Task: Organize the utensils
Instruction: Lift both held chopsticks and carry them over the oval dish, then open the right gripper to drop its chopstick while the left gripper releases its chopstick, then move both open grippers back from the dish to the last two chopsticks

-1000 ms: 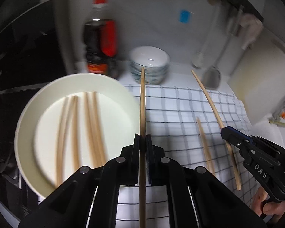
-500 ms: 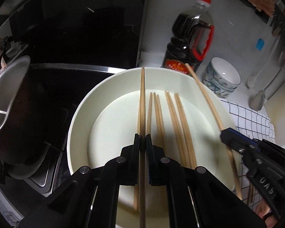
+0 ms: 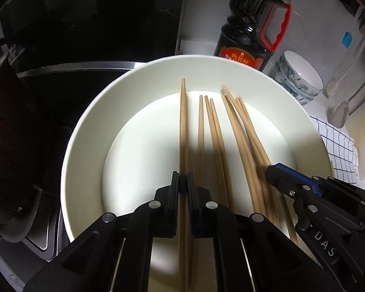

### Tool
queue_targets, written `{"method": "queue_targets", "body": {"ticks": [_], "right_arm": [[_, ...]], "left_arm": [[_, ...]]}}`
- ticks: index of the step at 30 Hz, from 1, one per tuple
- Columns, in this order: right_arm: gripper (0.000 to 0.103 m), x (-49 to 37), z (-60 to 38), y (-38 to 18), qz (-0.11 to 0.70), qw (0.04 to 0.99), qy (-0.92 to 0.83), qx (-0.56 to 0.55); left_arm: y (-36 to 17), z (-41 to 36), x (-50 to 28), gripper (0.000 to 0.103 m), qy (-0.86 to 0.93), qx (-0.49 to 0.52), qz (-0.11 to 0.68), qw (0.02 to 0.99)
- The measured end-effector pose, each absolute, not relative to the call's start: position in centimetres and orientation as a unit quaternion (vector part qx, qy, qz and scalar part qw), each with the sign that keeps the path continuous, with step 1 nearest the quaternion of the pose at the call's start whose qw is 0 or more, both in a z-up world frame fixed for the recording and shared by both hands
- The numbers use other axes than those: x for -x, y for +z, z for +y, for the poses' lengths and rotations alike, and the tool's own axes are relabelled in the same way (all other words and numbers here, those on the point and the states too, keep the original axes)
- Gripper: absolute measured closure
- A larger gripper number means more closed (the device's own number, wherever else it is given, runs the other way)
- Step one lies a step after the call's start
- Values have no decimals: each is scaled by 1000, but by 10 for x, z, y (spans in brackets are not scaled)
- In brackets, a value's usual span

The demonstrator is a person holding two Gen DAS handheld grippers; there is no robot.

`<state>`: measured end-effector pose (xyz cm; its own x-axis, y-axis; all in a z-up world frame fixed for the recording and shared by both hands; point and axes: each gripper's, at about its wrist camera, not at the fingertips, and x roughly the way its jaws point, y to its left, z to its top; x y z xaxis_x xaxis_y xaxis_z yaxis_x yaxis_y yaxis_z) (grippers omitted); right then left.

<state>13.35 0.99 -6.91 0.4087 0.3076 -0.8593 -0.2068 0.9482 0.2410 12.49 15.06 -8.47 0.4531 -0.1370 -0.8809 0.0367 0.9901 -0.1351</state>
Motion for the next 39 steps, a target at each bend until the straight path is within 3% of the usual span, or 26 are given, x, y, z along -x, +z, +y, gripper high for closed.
{"method": "queue_targets", "body": {"ticks": [3, 5, 7, 9, 16, 21, 39], "right_arm": [[97, -135, 12, -73, 526, 836, 150, -47], [95, -134, 12, -74, 527, 836, 147, -46], [84, -134, 12, -73, 526, 837, 145, -48], [80, -131, 11, -69, 518, 842, 141, -43], [76, -118, 0, -56, 506, 850, 137, -48], [69, -106, -7, -47, 498, 854, 138, -54], [54, -52, -40, -12, 474, 867, 142, -56]], "left_arm": [[-85, 152, -124, 95, -53, 48, 522, 850], [-85, 153, -123, 89, -50, 48, 524, 849], [-83, 153, -126, 64, -45, 49, 522, 850], [-78, 157, -123, 47, -33, 49, 515, 855], [-64, 164, -114, 29, -20, 59, 505, 861], [-55, 162, -102, 21, -18, 54, 499, 865], [-23, 138, -54, 13, -11, 53, 479, 876]]}}
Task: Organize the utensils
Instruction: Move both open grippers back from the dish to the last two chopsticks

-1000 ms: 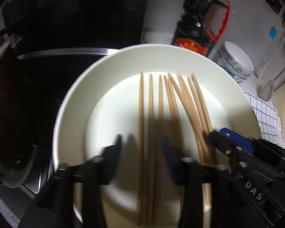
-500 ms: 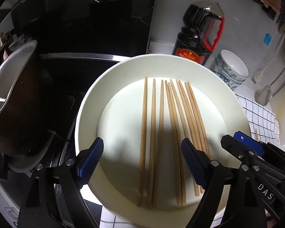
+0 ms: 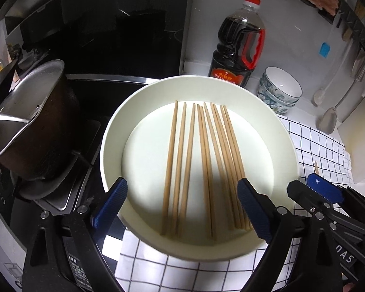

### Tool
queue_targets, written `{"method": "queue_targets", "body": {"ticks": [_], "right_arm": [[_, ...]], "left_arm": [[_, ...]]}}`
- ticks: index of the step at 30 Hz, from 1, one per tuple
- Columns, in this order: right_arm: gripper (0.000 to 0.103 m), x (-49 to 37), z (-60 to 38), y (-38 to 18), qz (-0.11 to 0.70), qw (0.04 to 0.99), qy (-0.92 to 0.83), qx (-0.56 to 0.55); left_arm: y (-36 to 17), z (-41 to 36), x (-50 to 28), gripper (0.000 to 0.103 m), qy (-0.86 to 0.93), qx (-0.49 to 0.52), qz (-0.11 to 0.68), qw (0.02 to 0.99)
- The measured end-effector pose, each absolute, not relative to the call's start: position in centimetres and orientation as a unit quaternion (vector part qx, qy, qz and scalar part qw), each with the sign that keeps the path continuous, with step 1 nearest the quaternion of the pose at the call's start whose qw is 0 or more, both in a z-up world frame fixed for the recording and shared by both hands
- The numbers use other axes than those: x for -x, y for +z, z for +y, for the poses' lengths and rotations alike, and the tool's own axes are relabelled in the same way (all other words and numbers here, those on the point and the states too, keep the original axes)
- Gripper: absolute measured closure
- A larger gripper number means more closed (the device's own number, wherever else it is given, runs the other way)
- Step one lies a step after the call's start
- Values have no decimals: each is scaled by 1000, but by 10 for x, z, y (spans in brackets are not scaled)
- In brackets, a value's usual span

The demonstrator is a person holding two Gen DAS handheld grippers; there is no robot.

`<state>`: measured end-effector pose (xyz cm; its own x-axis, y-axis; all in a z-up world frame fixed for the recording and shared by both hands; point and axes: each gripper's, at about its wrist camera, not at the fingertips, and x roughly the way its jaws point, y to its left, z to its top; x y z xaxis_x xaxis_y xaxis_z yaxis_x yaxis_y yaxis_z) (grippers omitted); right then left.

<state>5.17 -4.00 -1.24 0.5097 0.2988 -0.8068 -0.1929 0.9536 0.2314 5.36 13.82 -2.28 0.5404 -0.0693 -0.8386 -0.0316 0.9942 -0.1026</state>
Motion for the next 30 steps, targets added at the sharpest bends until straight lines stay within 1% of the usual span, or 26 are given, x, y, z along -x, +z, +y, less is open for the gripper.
{"method": "queue_targets", "body": {"ticks": [3, 11, 20, 30], "right_arm": [[51, -40, -50, -10, 473, 868, 139, -57], [51, -9, -84, -13, 475, 869, 119, -67], [50, 26, -140, -21, 471, 876, 67, -84], [49, 55, -219, -50, 479, 871, -27, -105]], "left_arm": [[-22, 129, -45, 13, -12, 53, 480, 875], [-22, 97, -24, 13, -27, 43, 483, 874], [-24, 39, -8, 13, -85, 20, 480, 873], [-37, -30, 4, 12, -150, -14, 483, 863]]}}
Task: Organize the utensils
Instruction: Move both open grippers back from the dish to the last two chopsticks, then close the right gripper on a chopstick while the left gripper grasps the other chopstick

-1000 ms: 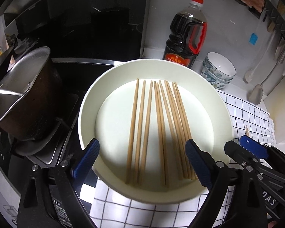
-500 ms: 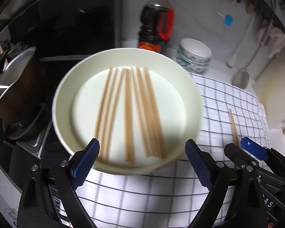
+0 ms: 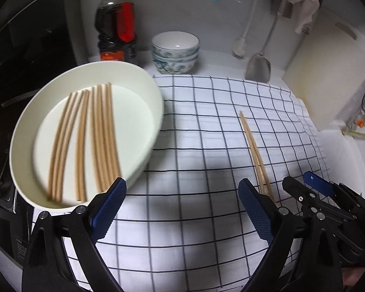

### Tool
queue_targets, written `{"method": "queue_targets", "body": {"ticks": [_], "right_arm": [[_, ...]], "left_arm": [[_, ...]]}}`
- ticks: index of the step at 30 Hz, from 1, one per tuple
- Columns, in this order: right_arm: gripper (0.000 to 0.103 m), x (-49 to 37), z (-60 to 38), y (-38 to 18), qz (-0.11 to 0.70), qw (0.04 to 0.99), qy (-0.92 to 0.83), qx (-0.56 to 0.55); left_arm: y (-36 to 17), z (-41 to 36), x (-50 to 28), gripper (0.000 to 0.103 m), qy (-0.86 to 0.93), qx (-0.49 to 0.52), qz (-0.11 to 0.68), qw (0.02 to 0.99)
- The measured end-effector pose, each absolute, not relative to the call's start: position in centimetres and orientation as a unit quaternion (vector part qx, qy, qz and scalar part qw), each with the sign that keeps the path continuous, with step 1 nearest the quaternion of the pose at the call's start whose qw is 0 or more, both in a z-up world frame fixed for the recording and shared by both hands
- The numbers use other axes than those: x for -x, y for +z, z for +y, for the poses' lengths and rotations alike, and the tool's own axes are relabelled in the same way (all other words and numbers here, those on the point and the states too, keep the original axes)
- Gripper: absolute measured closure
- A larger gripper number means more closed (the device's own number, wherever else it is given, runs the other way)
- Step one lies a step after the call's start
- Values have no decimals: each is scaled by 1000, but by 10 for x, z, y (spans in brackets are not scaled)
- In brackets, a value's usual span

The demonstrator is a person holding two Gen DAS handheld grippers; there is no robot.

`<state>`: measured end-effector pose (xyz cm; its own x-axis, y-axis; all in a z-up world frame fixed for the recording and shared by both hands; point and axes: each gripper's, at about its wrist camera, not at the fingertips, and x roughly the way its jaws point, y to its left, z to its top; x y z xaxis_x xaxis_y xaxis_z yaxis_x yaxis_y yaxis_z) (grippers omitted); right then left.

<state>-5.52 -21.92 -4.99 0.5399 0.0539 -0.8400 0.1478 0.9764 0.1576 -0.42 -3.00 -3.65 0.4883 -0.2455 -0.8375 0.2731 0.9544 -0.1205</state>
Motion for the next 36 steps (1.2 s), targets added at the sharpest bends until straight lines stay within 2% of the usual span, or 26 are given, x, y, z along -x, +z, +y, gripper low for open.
{"method": "queue_targets", "body": {"ticks": [14, 31, 34, 36], "right_arm": [[50, 37, -254, -109, 496, 864, -44, -81], [50, 15, -247, -132, 492, 871, -14, -14], [59, 12, -249, -131, 487, 874, 2, -12], [71, 10, -251, -131, 484, 875, 8, -6]], "left_arm": [[-79, -72, 2, 12, -152, -32, 505, 849], [-98, -84, -13, 12, -134, -32, 519, 843], [-100, -90, -15, 12, -137, -35, 519, 843], [-101, -95, -17, 12, -138, -37, 519, 843]]}}
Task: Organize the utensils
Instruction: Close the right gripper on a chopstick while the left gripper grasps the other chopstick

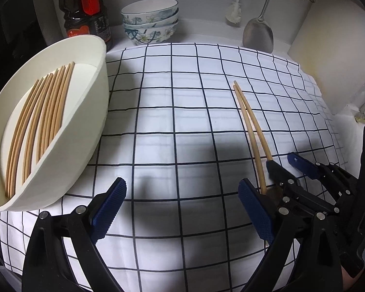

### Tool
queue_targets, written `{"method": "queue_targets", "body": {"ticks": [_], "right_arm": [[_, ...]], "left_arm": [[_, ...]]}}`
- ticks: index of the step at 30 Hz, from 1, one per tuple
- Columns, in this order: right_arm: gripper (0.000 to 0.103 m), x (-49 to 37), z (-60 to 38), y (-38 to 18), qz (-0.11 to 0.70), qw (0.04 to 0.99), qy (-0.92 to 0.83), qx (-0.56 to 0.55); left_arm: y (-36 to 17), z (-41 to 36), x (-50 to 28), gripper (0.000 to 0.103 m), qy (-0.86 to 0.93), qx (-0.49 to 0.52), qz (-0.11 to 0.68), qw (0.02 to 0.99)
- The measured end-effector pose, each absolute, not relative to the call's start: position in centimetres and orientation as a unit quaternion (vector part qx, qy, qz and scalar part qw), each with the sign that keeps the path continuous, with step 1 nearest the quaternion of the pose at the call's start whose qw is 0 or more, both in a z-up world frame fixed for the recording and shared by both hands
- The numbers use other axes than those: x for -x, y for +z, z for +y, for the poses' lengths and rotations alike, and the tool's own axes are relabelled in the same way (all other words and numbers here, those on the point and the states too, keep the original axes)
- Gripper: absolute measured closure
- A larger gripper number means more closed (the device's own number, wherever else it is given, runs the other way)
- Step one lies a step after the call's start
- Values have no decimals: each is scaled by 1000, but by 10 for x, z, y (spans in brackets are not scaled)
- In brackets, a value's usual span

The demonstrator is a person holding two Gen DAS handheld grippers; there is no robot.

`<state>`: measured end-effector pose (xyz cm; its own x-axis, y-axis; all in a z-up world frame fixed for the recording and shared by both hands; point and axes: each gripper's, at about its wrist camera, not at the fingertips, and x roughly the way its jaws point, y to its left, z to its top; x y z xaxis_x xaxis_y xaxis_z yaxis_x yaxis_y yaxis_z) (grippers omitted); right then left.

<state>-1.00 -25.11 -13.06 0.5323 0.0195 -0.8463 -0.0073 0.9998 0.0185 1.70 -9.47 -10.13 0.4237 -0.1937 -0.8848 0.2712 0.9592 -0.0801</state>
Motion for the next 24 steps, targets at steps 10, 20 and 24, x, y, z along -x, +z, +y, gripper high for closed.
{"method": "queue_targets", "body": {"ticks": [10, 20, 24], "right_arm": [[97, 16, -279, -131, 478, 878, -9, -18], [97, 32, -313, -133, 477, 877, -35, -41], [97, 37, -320, -133, 476, 877, -40, -48]], "left_arm": [[-115, -131, -25, 12, -152, -51, 513, 843], [-134, -170, -28, 12, -161, -76, 512, 840], [-138, -180, -24, 15, -157, -92, 502, 845]]}}
